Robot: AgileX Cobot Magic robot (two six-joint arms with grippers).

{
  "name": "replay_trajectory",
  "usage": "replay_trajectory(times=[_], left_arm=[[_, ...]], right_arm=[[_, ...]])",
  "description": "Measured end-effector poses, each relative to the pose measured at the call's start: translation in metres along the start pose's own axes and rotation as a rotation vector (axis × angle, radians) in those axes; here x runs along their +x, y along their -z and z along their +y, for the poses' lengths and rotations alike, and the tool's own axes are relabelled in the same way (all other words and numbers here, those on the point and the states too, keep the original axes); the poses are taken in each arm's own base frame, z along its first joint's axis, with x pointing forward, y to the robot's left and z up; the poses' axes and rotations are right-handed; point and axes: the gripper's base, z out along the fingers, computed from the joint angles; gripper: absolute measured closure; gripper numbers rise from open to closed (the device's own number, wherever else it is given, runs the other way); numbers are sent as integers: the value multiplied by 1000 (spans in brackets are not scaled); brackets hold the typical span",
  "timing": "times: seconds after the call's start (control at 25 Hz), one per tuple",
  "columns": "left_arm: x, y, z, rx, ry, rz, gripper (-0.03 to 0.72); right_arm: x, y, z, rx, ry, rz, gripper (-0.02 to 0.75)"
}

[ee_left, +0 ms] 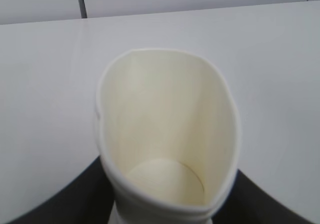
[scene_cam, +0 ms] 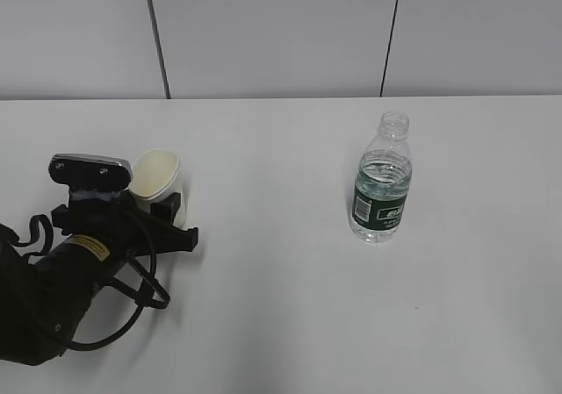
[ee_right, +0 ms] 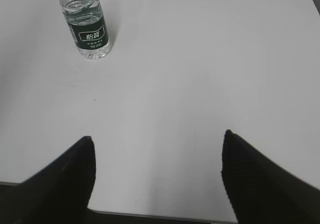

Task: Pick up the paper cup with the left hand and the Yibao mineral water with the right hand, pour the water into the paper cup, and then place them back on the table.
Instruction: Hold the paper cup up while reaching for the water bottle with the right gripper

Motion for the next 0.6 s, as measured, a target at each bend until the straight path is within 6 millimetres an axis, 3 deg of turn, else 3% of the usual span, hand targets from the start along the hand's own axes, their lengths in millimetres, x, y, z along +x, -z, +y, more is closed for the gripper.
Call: replay_trajectory(times=[0.6], left_arm=[[0, 0, -9, 94, -43, -1, 342]], right_arm=[[-8, 3, 5, -50, -29, -71, 137]])
